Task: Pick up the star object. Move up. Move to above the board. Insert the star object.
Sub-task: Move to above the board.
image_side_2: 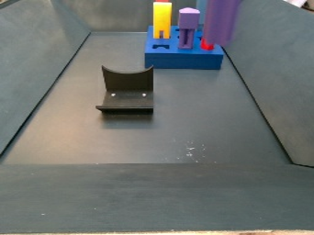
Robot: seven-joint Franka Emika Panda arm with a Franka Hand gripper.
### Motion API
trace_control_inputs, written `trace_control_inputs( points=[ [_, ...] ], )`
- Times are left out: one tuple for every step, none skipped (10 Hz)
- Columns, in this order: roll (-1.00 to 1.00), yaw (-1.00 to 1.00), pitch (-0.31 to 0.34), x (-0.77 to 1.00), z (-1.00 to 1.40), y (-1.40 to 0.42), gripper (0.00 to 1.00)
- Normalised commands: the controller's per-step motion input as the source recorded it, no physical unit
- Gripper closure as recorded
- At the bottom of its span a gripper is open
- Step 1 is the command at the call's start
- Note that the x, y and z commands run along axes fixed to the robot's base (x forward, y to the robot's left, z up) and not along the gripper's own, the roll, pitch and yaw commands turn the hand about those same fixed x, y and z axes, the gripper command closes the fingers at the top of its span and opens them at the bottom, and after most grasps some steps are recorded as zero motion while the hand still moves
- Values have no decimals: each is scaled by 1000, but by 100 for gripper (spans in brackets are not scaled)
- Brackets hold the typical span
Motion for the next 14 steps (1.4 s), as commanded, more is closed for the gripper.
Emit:
trace_control_inputs(
  points=[
    [-74, -60, 15, 103, 48, -1000, 100],
    [-30, -28, 5, 100, 50, -1000, 100],
    [-26, -14, 6, 99, 51, -1000, 100],
    [-20, -4, 13, 100, 53, -1000, 100],
    [-28, 0, 12, 99, 54, -1000, 100],
    [-14, 1, 19, 100, 57, -1000, 100],
    [-19, 4, 26, 104, 60, -1000, 100],
    [-5, 9, 35, 109, 60, -1000, 100],
    [-9, 7, 51, 121, 60, -1000, 100],
    [-7, 1, 68, 135, 60, -1000, 100],
    [-16, 3, 75, 140, 62, -1000, 100],
    [5, 6, 85, 151, 69, -1000, 100],
    [-7, 5, 96, 165, 76, -1000, 100],
    [6, 4, 115, 198, 80, -1000, 100]
  ],
)
